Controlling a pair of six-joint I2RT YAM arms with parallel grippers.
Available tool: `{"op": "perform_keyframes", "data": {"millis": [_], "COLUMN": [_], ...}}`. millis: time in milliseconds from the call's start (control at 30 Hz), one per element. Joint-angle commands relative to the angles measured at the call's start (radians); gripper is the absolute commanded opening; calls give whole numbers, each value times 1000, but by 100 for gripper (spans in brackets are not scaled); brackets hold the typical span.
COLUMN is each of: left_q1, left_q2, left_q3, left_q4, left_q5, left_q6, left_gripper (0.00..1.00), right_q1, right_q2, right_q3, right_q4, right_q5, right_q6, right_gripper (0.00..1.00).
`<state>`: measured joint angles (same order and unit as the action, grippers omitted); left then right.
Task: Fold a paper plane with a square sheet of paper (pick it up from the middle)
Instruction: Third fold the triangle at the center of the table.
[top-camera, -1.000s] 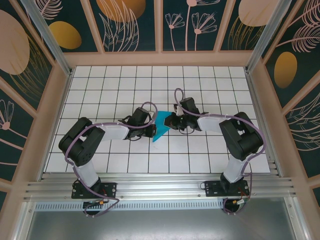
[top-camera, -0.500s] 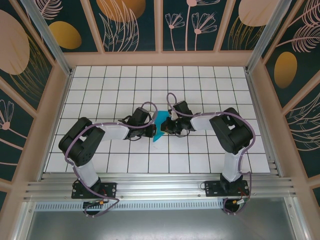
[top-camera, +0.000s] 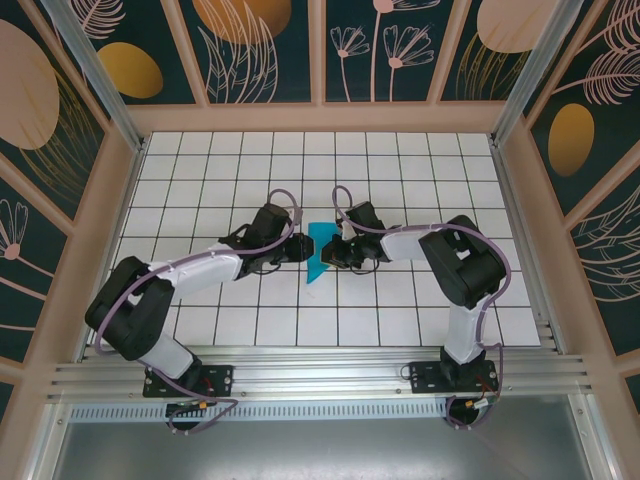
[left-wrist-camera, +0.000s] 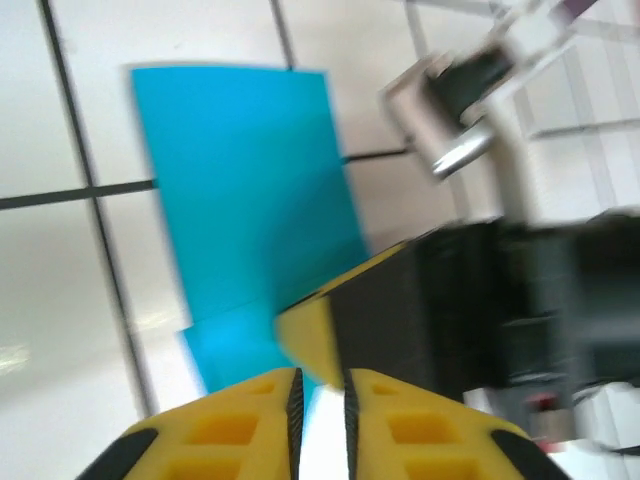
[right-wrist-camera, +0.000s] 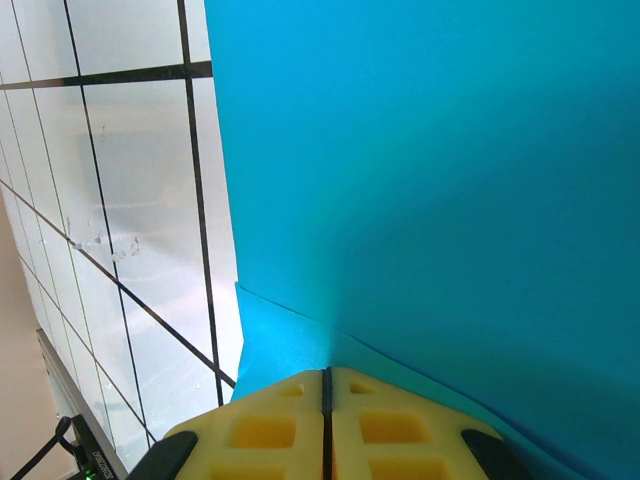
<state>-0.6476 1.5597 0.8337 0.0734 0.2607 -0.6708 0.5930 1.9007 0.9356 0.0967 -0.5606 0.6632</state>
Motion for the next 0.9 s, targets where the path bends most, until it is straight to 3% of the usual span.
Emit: {"op": "perform_keyframes", "data": {"millis": [0, 133, 400, 867], "left_q1": [3, 3, 3, 3], "left_q2": [33, 83, 175, 226], "left_q3": [-27, -69, -70, -95], "left_q4": [92, 166, 241, 179], "left_q5": [129, 143, 215, 197], "left_q6": [-181, -260, -285, -241], "left_gripper": [4, 0, 0, 0], "right_q1": [5, 4, 4, 5], "right_q2": [32, 34, 29, 34], "right_q3": [-9, -10, -9, -11], "right_q4": [-78, -73, -77, -69], "right_q5": [84, 84, 88, 93], "right_q6": [-23, -19, -20, -8], "right_gripper": [10, 10, 10, 10]}}
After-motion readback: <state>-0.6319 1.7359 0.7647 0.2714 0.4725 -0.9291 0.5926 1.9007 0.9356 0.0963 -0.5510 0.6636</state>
